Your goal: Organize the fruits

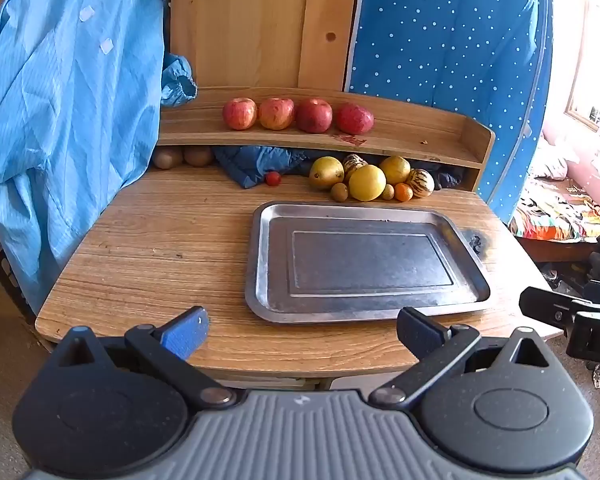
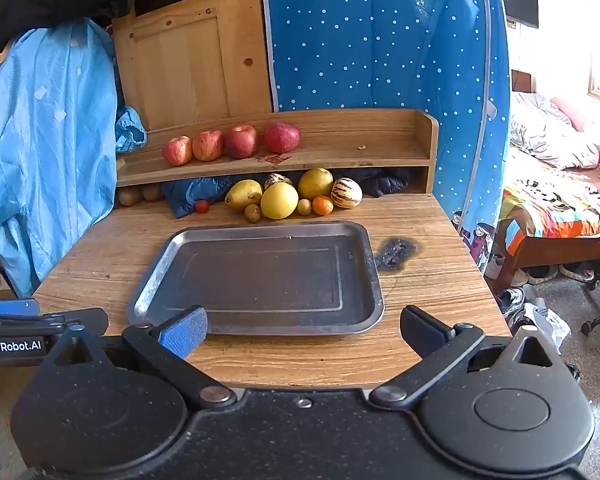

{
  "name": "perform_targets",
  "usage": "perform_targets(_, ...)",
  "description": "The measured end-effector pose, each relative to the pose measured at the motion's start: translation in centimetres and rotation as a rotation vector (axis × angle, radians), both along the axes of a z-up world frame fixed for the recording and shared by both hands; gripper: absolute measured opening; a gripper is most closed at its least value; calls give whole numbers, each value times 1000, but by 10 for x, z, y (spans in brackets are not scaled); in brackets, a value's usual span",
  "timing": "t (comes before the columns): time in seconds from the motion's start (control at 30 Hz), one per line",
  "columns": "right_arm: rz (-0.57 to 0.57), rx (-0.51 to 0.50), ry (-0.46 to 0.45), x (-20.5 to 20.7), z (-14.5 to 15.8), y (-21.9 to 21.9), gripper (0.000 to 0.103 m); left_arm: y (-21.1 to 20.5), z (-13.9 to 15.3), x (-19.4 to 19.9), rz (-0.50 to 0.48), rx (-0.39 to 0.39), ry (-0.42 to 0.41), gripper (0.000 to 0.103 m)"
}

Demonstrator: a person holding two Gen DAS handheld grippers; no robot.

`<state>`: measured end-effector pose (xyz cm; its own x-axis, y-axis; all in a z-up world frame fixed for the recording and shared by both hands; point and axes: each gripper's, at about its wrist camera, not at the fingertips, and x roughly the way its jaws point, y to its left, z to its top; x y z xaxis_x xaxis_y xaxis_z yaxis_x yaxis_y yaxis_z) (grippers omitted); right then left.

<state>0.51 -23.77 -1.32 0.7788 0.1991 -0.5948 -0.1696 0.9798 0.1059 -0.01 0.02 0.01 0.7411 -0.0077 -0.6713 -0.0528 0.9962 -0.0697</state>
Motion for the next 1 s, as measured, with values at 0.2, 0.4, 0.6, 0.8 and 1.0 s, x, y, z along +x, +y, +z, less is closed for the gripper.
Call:
perform_targets(0.2, 0, -1, -2, 2, 4, -2, 102, 2, 1, 3, 0, 0, 7, 102)
perform_targets(0.4, -2, -3, 0, 4, -1, 0, 102, -3, -1, 2, 0, 2, 13, 102)
perform_targets(0.6, -9, 5, 10, 5, -4, -2, 102, 0, -4, 5, 0, -8, 19, 102)
perform_targets(0.8, -8, 7, 11, 6, -4, -2, 102, 1, -5, 5, -1, -10, 21, 102)
perform_targets(1.0, -13, 9, 6, 6, -5, -3, 102, 1, -6, 5, -1, -11, 21, 102)
